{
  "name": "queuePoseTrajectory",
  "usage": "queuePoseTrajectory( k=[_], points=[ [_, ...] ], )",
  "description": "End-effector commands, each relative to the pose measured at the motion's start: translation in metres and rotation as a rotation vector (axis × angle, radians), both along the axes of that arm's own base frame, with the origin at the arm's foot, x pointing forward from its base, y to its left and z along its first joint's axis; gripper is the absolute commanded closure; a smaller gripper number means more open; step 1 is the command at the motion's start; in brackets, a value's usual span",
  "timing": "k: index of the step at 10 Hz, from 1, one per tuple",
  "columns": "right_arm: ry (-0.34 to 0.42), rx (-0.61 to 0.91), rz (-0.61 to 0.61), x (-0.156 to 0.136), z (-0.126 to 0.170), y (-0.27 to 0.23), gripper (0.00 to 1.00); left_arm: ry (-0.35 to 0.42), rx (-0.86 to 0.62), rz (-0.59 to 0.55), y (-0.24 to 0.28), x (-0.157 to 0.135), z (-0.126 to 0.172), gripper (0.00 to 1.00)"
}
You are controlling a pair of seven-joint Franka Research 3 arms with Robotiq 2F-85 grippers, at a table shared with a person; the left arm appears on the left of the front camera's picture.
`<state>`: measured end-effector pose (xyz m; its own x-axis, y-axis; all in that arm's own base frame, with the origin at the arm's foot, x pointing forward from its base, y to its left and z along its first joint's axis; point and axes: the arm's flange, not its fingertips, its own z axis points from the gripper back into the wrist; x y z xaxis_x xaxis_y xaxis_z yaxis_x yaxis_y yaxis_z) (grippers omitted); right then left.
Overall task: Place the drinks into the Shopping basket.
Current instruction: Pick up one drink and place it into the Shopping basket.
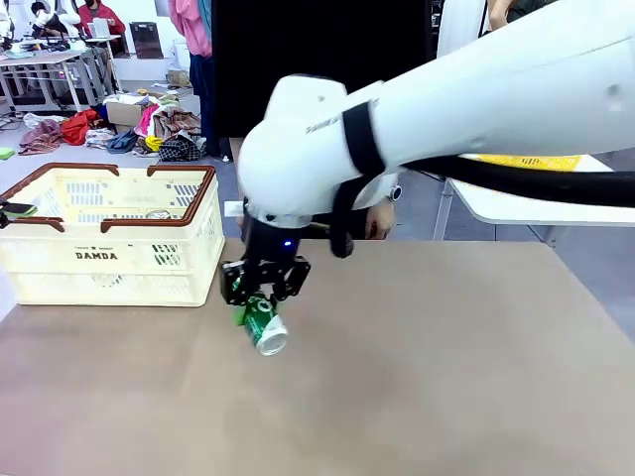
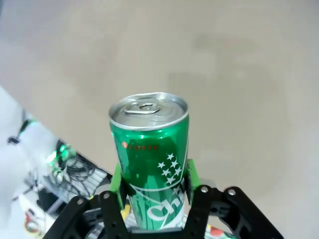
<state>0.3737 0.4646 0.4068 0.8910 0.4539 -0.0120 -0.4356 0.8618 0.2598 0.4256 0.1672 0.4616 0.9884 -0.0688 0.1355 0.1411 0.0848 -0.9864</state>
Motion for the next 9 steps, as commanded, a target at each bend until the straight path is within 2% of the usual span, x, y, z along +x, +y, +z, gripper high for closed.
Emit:
queuePoseTrajectory(
  k=[1,2,4,6,7,9],
  points=[
    [0.004,-0.076,-0.136,0.023,-0.017,0.031,1.0,0.007,-0.011,-0.003,-0.001,-0.003,0.003,0.0],
    [-0.011,-0.127,-0.18,0.027,-0.033,0.038,1.0,0.007,-0.011,-0.003,-0.001,-0.003,0.003,0.0],
    [0.015,-0.173,-0.199,0.033,-0.059,0.039,1.0,0.007,-0.011,-0.003,-0.001,-0.003,0.003,0.0],
    [0.021,-0.157,-0.202,0.036,-0.061,0.031,1.0,0.007,-0.011,-0.003,-0.001,-0.003,0.003,0.0],
    [0.026,-0.154,-0.179,0.034,-0.076,0.027,1.0,0.007,-0.011,-0.003,-0.001,-0.003,0.003,0.0],
    [0.026,-0.154,-0.179,0.034,-0.076,0.027,1.0,0.007,-0.011,-0.003,-0.001,-0.003,0.003,0.0]
  ],
)
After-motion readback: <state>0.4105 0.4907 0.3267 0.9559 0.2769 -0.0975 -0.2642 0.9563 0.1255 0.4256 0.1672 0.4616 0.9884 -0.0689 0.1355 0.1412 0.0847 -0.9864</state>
